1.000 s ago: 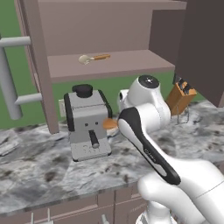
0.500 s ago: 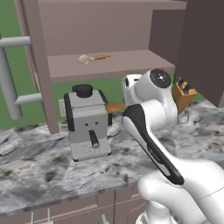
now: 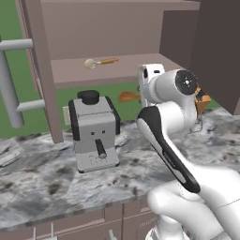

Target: Organize the utensils by type. Pick up the wooden spoons from the counter and place them in the open cabinet. Then pick up the metallic utensils from the counter and place them in the open drawer.

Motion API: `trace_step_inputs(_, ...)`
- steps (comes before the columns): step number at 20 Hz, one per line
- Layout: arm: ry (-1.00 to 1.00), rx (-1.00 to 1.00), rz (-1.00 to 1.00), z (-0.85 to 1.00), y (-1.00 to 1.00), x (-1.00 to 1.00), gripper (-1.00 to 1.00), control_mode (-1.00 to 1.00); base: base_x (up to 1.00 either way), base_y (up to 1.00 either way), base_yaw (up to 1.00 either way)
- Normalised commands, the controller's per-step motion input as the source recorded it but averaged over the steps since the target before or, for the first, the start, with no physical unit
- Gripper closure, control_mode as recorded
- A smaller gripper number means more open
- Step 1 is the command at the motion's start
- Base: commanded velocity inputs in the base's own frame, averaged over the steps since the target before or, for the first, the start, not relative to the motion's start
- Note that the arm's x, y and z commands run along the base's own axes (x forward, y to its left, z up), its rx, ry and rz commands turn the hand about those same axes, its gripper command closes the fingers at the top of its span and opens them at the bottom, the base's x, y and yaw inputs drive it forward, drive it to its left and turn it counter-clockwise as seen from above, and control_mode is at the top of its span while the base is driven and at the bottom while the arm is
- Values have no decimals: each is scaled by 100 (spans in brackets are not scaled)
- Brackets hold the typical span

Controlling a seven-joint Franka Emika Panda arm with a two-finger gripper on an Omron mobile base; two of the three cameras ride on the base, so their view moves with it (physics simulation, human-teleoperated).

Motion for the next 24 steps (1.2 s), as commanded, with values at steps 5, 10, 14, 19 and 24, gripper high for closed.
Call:
trace_step_inputs(5,0,8,0,55,-23,40,100,-100,0,0,0)
trace_step_inputs(10,-2,3,-8,38,-7,57,100,-100,0,0,0)
trace_step_inputs(14,0,0,-13,30,-7,58,100,-100,0,0,0)
trace_step_inputs(19,-2,-4,-12,22,-9,50,100,-100,0,0,0)
trace_step_inputs(24,0,-9,-3,0,-12,60,100,-100,0,0,0)
